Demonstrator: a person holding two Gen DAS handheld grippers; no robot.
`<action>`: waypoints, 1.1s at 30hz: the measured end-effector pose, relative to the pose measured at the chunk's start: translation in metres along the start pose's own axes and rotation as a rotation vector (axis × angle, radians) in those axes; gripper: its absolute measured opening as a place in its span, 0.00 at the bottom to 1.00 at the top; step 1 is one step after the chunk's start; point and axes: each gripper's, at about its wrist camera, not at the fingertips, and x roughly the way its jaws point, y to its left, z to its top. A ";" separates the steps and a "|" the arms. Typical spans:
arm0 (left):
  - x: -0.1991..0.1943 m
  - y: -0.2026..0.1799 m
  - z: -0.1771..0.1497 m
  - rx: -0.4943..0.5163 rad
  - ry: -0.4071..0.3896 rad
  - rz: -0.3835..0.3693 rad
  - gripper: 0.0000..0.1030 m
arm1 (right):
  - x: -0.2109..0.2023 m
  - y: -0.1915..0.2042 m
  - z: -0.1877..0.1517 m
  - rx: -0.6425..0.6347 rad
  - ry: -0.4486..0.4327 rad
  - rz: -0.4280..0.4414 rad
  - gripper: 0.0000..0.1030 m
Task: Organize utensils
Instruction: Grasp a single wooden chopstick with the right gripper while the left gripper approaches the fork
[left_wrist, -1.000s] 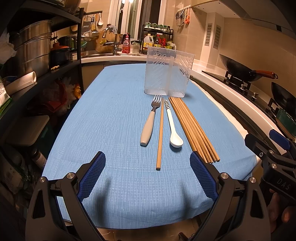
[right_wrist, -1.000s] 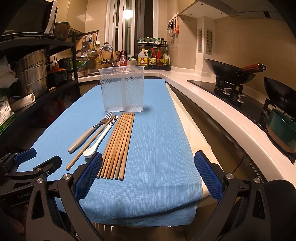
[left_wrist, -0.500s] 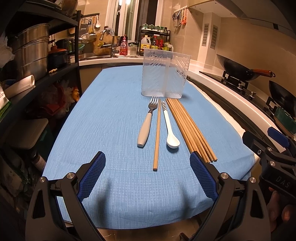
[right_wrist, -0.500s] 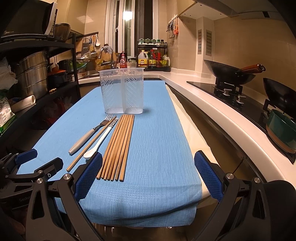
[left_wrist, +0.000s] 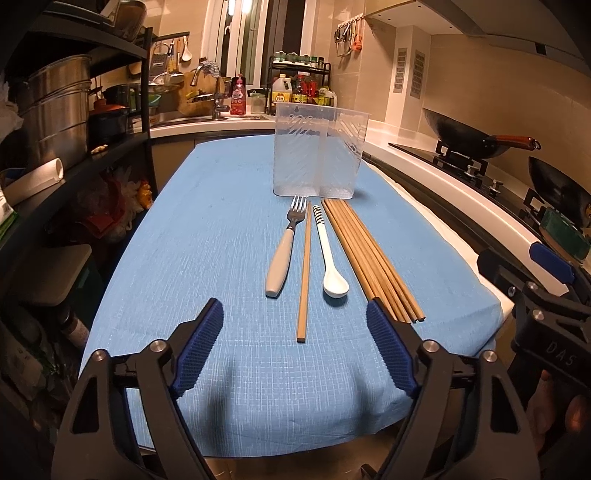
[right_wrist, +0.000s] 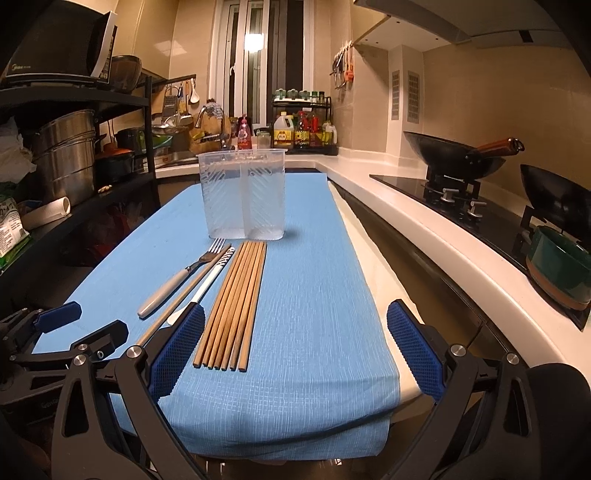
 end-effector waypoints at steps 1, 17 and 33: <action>0.002 0.000 -0.001 0.003 0.003 0.004 0.65 | 0.002 -0.002 0.000 0.021 0.007 0.021 0.88; 0.032 0.024 0.002 -0.089 0.034 0.059 0.23 | 0.067 0.014 -0.019 0.078 0.263 0.109 0.39; 0.066 0.042 0.010 -0.205 0.092 -0.047 0.23 | 0.080 0.022 -0.029 0.052 0.329 0.130 0.07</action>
